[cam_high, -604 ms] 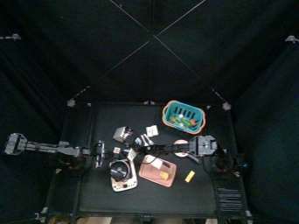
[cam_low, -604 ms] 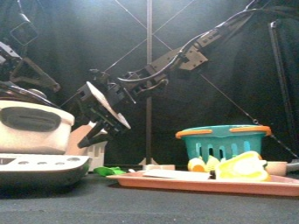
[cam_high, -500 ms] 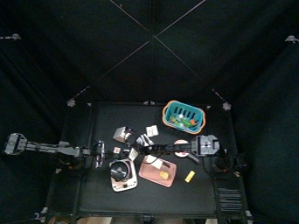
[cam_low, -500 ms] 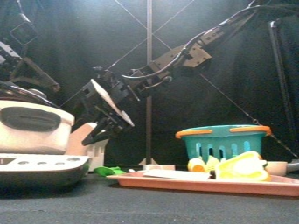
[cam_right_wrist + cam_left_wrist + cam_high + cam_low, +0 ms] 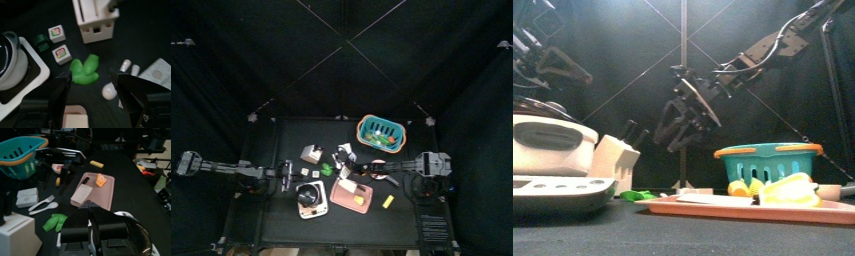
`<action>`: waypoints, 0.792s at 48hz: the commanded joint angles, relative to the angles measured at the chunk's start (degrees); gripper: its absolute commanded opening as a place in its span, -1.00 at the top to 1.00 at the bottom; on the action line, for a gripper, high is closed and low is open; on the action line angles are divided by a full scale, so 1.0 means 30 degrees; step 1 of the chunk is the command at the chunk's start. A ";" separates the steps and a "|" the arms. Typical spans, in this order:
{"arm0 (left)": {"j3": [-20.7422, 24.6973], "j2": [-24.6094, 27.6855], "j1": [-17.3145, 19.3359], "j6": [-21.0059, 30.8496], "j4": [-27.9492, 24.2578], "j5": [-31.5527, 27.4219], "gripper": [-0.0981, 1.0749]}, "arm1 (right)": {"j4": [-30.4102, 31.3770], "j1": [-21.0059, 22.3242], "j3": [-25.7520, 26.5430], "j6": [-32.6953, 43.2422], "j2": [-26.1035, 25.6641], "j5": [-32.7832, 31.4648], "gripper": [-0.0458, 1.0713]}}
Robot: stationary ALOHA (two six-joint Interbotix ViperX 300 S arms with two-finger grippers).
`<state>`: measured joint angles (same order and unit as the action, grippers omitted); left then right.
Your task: Grab pot lid
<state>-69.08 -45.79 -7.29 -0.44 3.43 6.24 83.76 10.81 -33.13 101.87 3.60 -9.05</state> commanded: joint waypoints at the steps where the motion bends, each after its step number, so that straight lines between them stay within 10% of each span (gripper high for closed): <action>1: 0.1143 0.0527 -0.0527 -0.0059 0.0879 -0.1025 -0.25 | 0.0146 0.0352 -0.0234 0.0000 -0.1113 -0.0029 -0.76; 11: 0.2461 0.2080 -0.0674 -0.0029 0.1553 -0.4277 -0.58 | 0.0498 0.1201 -0.0967 0.0029 -0.2227 0.0000 -0.76; 38: 0.1934 0.3604 -0.1289 -0.0088 0.2607 -0.5771 -0.58 | -0.0615 0.1963 -0.3135 0.0146 -0.3867 -0.0117 -0.76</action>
<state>-63.63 -35.33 -10.90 -0.62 11.25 -11.25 82.09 16.44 -43.42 102.30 -7.21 -9.32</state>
